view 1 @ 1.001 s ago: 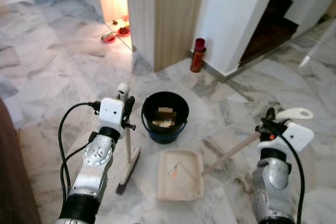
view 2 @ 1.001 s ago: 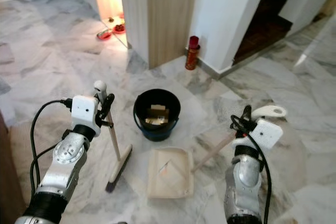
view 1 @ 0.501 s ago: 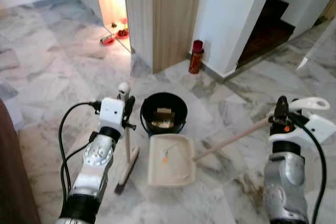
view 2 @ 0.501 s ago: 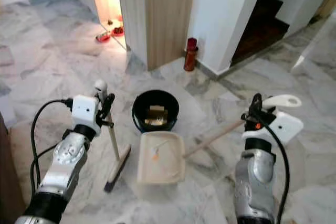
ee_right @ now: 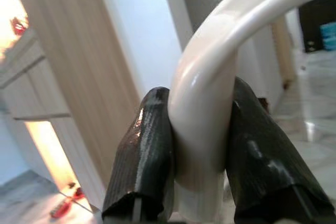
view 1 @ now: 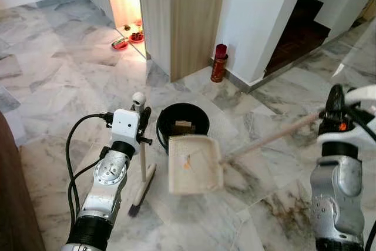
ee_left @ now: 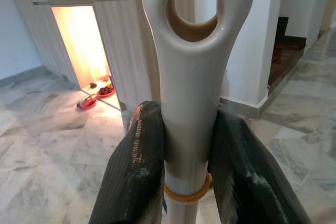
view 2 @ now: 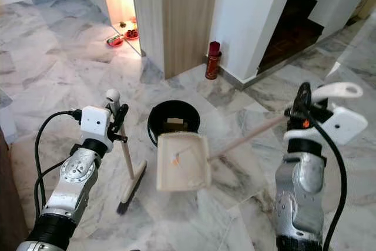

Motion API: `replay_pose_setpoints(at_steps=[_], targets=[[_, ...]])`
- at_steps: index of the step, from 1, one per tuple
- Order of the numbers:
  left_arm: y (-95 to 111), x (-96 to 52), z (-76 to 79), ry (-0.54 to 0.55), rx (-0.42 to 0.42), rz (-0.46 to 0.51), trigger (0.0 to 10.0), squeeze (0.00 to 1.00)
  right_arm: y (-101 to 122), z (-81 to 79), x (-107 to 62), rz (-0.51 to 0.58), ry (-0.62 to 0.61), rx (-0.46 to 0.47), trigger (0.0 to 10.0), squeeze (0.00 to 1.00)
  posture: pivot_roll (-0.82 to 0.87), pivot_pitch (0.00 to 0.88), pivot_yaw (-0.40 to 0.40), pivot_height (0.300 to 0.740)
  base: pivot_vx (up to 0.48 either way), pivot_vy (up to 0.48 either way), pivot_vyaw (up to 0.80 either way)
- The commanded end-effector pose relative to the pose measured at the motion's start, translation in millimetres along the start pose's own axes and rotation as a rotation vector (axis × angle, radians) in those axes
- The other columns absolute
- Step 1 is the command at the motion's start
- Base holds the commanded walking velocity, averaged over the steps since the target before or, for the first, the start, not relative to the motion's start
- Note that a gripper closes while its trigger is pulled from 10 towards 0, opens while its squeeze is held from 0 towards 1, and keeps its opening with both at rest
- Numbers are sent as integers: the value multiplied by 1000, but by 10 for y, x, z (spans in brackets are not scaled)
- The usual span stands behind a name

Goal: Sweep floor

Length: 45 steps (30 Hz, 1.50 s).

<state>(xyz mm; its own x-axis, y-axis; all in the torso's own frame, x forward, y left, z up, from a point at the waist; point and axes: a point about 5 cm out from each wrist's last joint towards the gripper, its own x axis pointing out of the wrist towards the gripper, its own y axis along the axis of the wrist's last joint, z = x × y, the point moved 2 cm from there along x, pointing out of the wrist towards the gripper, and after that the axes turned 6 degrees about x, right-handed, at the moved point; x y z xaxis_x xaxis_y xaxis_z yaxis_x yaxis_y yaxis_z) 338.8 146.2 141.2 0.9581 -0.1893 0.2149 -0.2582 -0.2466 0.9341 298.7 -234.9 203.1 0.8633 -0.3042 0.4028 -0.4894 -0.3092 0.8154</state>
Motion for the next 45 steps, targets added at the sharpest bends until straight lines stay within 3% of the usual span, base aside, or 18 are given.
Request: replay_pose_setpoints(at_steps=[1,12,16,25,33,45], targets=[[112,55,-15,9,14,57,10000,0,177,-107,53,69,21,44,10000,0,190,84,-52,740,0,0,0],[120,60,-27,25,10,60,10000,0,244,-283,111,115,43,36,10000,0,196,74,-54,740,0,0,0],[126,57,-38,31,12,64,10000,0,205,-419,97,107,101,3,10000,0,197,65,-55,740,0,0,0],[110,45,-42,36,18,61,10000,0,236,-473,104,129,107,10,10000,0,196,47,-52,740,222,0,0],[116,48,-42,41,20,64,10000,0,353,-558,114,205,142,-39,10000,0,198,51,-53,740,285,0,0],[123,53,-60,52,23,69,10000,0,335,-622,91,210,151,-24,10000,0,204,51,-57,740,287,0,0]])
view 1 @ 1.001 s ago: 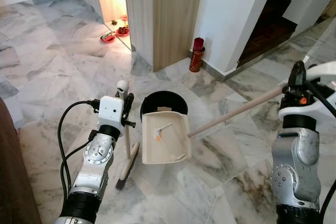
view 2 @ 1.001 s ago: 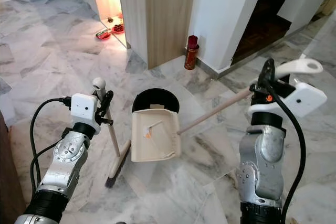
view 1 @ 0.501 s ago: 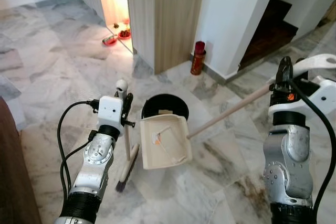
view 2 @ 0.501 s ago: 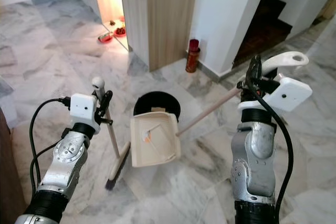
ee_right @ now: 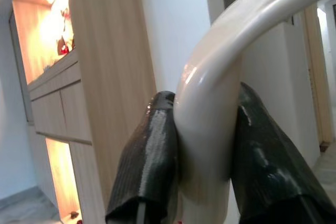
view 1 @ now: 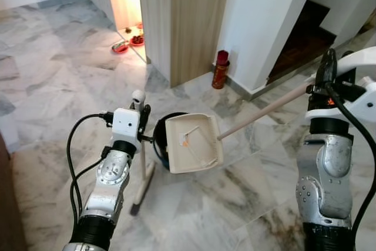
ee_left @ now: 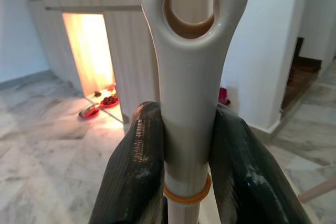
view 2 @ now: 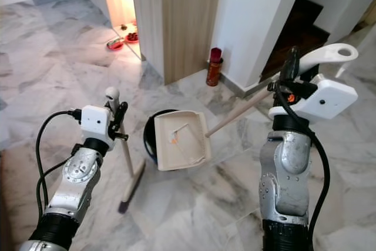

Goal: Sweep floor

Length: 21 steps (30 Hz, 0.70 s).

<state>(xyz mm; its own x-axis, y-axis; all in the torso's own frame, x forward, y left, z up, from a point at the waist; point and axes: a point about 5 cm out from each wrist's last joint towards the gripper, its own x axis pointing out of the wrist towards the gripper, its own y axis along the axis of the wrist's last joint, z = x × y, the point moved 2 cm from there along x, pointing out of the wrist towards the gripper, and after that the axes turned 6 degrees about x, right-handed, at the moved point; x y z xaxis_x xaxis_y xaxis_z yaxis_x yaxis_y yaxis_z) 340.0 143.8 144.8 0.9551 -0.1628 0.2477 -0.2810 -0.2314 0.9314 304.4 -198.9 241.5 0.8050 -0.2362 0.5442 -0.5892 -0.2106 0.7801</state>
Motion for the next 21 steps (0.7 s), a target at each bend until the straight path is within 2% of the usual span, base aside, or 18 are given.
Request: replay_pose_setpoints(at_steps=[1,21], targets=[[88,34,-69,19,34,45,10000,0,165,-121,30,85,37,44,10000,0,205,50,-58,740,289,0,0],[76,25,-103,37,42,42,10000,0,134,-163,29,64,58,50,10000,0,206,72,-67,740,288,0,0]])
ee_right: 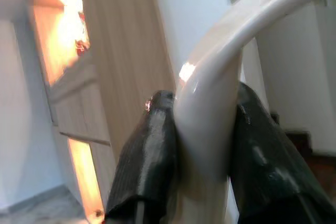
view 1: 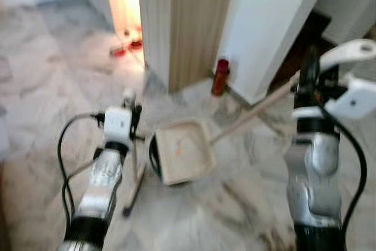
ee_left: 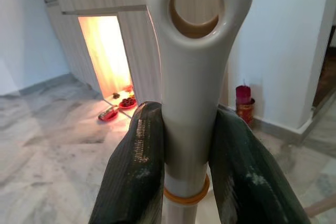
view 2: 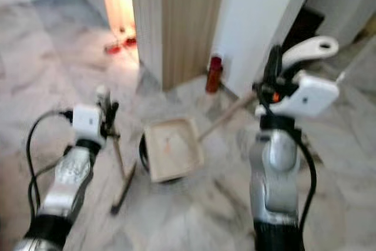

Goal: Sweep floor

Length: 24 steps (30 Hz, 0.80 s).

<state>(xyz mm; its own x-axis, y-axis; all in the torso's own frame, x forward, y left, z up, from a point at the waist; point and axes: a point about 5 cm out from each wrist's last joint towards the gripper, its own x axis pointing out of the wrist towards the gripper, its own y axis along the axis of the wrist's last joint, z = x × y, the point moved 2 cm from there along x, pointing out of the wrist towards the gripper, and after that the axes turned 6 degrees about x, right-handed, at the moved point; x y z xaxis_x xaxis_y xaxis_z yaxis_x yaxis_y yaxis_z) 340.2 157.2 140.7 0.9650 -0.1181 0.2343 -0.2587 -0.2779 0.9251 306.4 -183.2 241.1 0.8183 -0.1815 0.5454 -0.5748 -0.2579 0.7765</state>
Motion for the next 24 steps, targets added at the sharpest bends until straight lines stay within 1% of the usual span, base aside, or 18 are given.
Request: replay_pose_setpoints(at_steps=[1,14,24], targets=[[145,47,9,1,-4,67,10000,0,181,-21,46,83,8,2,10000,0,205,73,-67,740,285,0,0],[118,24,-2,4,0,57,10000,0,191,-33,53,84,12,4,10000,0,203,72,-72,740,286,0,0],[103,13,12,-4,-1,54,10000,0,183,-42,41,82,15,4,10000,0,199,49,-68,740,285,0,0]])
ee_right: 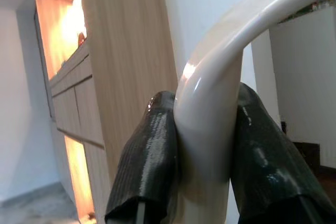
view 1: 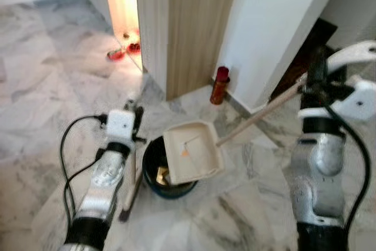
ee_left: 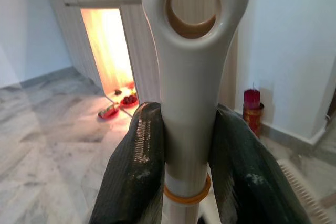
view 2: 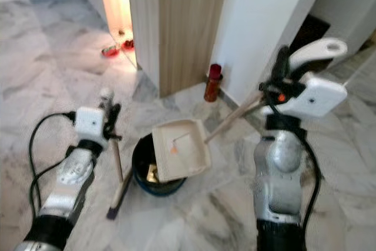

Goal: Sweep floor

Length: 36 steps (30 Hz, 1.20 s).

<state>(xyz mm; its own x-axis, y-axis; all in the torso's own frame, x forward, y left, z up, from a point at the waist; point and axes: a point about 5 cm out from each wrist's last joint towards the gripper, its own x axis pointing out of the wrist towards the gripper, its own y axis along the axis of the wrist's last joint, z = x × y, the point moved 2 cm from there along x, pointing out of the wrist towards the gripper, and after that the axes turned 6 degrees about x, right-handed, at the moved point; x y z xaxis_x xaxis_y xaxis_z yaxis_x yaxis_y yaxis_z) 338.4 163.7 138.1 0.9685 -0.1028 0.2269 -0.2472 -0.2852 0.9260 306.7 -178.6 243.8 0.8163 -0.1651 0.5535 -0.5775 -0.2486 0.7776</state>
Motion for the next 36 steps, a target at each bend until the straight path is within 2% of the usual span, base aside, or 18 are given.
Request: replay_pose_setpoints(at_steps=[1,12,24,31,36], targets=[[141,40,70,-18,-8,66,10000,0,172,11,32,78,-3,13,10000,0,199,49,-68,740,289,0,0],[124,22,54,-17,-3,60,10000,0,149,-17,38,70,0,23,10000,0,202,61,-73,740,288,0,0],[107,10,36,-6,-5,54,10000,0,124,-129,41,60,22,51,10000,0,200,74,-75,740,215,0,0],[113,10,47,-10,-2,57,10000,0,80,-279,25,44,67,68,10000,0,200,84,-75,740,0,0,0],[108,-1,40,-13,0,56,10000,0,80,-451,33,50,128,78,10000,0,197,87,-73,740,0,0,0]])
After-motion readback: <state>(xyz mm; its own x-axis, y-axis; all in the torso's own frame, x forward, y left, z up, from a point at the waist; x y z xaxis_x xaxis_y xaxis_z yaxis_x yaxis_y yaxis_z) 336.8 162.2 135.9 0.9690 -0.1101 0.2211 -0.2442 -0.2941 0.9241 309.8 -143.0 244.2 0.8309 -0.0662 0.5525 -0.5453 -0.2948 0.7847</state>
